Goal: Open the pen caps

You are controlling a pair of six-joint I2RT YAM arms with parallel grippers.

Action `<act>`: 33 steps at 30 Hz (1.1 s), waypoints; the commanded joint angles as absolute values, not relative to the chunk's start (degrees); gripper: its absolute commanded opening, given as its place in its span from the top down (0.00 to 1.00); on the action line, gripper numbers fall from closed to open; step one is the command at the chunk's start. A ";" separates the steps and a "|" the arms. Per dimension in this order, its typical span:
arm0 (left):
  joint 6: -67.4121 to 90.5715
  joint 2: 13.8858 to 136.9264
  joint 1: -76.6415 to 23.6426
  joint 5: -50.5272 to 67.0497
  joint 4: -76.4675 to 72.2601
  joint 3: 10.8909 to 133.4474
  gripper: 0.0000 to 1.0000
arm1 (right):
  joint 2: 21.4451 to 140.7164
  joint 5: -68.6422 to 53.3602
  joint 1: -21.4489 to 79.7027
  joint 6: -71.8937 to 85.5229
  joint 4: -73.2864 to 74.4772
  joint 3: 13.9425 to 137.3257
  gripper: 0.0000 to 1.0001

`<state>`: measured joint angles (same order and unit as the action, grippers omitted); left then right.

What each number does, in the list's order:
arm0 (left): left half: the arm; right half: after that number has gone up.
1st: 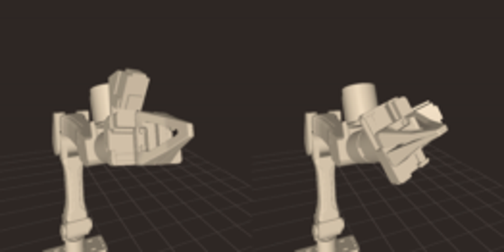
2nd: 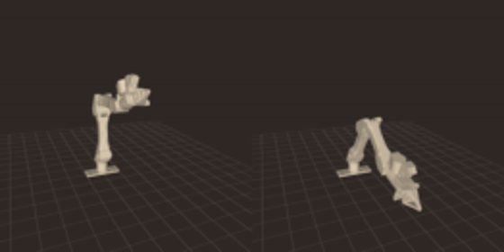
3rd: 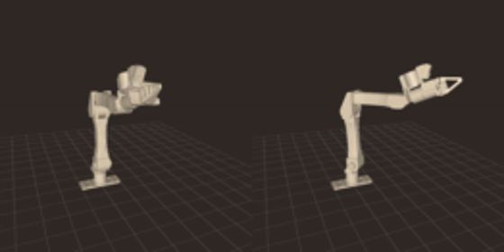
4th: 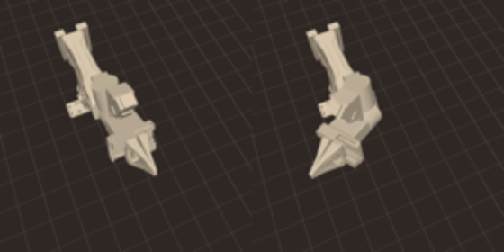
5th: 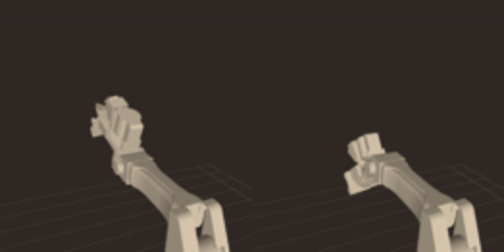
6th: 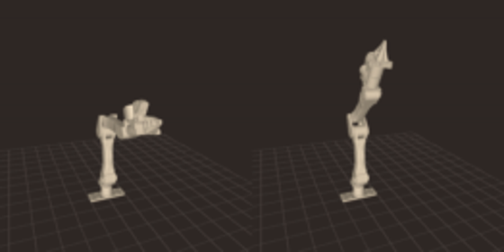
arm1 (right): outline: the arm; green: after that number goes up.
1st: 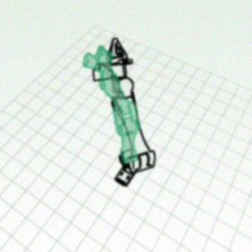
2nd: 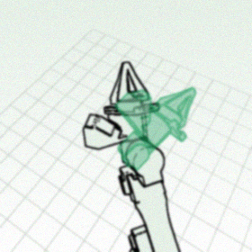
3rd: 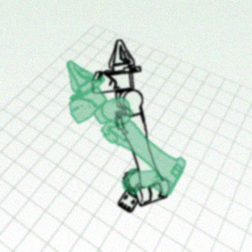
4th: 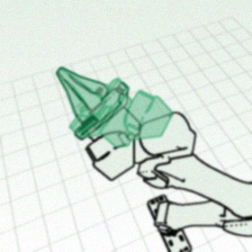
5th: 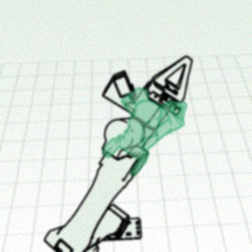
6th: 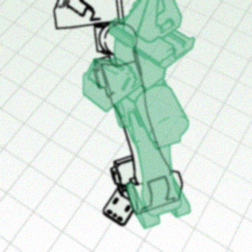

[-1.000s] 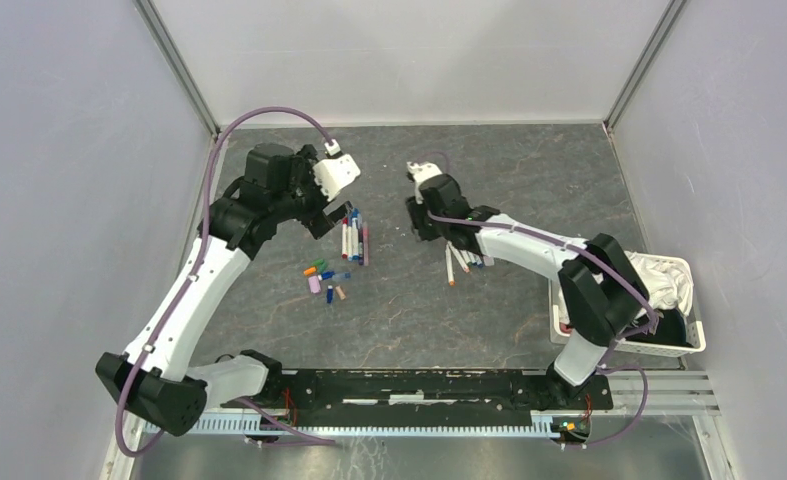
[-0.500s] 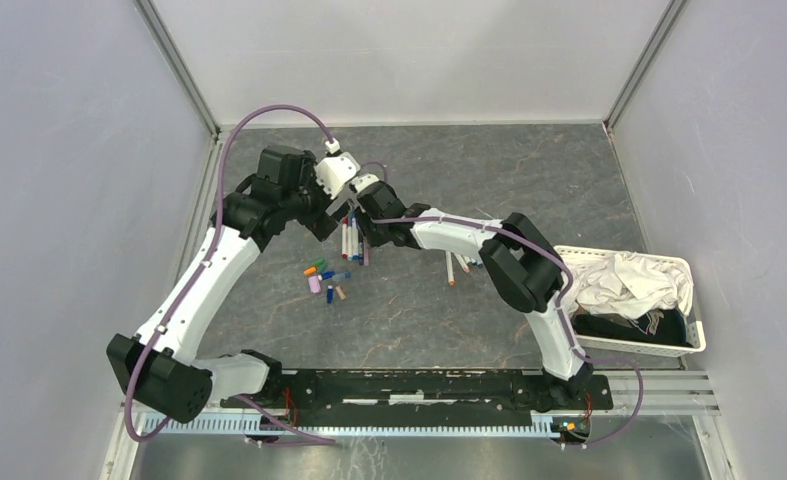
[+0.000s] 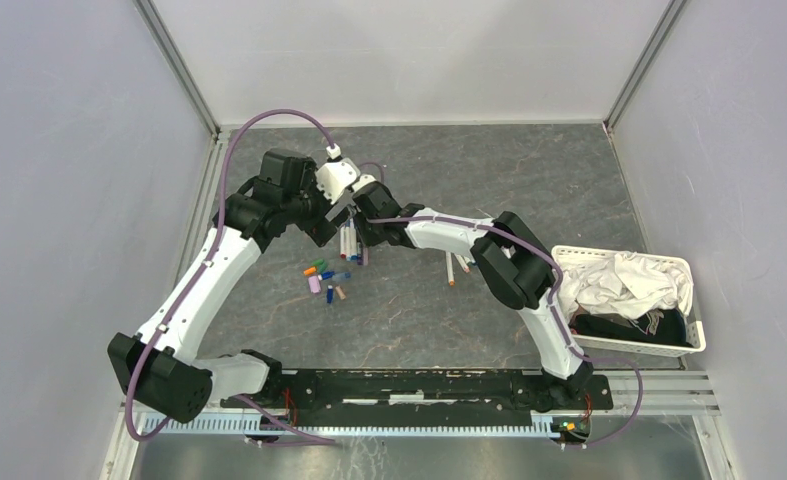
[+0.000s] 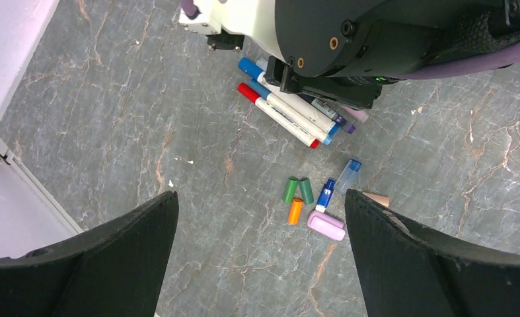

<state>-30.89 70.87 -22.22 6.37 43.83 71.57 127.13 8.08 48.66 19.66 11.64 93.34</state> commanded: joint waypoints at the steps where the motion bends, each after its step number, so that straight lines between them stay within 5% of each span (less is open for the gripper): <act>1: -29.31 70.32 -21.91 7.33 43.40 71.28 0.01 | 127.25 12.56 48.62 19.94 13.00 91.30 0.67; 11: -29.65 70.70 -21.68 7.44 43.14 71.21 0.03 | 124.25 17.18 48.80 15.89 15.21 90.16 0.73; 20: -32.51 70.71 -21.35 10.03 43.51 69.82 0.00 | 118.63 6.84 46.57 16.08 11.22 79.75 0.88; 23: -34.41 71.05 -21.27 11.64 44.53 69.39 0.00 | 116.30 4.06 45.65 14.56 10.29 76.92 1.00; 33: -54.49 64.83 -21.27 27.31 45.76 56.85 0.00 | 103.20 -35.83 40.04 10.08 5.11 68.15 1.00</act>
